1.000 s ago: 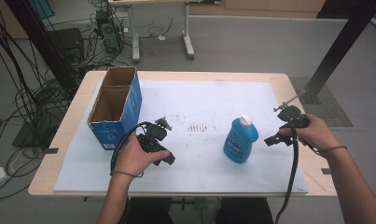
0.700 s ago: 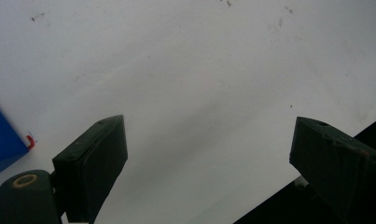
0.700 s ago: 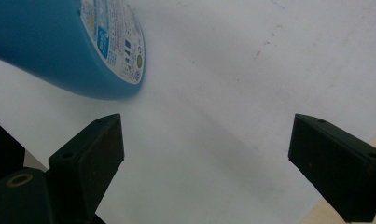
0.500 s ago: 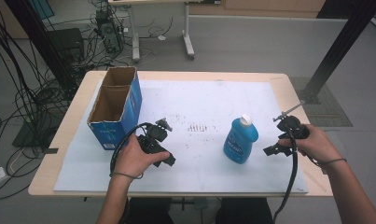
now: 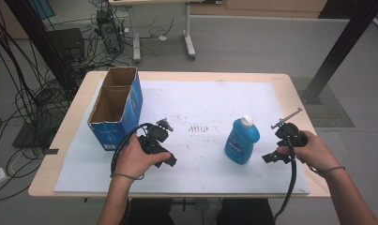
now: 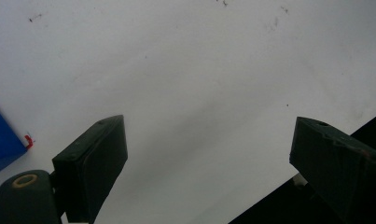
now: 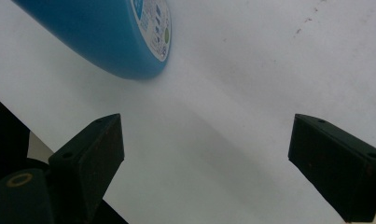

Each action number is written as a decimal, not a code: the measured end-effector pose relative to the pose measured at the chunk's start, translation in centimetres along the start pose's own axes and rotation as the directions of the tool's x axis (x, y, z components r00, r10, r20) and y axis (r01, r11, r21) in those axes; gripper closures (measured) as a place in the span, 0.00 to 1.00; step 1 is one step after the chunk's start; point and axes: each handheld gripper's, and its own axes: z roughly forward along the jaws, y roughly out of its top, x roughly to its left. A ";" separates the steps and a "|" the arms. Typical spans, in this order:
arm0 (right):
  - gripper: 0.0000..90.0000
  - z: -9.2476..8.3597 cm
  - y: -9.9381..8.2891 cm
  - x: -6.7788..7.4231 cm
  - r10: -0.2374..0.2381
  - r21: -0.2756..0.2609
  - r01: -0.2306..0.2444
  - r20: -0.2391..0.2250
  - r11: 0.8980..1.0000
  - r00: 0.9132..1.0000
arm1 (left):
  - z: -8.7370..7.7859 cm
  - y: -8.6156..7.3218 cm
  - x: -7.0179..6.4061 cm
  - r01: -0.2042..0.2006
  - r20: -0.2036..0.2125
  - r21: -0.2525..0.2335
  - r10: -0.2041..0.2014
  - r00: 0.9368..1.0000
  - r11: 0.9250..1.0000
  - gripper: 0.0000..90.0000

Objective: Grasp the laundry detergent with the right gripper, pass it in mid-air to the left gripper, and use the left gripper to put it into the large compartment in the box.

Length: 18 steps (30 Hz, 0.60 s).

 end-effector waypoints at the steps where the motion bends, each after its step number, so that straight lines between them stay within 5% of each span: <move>1: 0.11 0.0 0.0 0.0 0.000 0.000 0.000 0.000 1.000 1.000 | 0.0 0.0 0.0 0.000 0.000 0.000 0.000 1.000 1.000 0.13; 18: 0.11 1.1 -0.8 1.5 -0.007 -0.007 0.007 -0.022 1.000 1.000 | 0.0 -0.2 -0.2 -0.004 0.004 0.000 0.004 1.000 1.000 0.13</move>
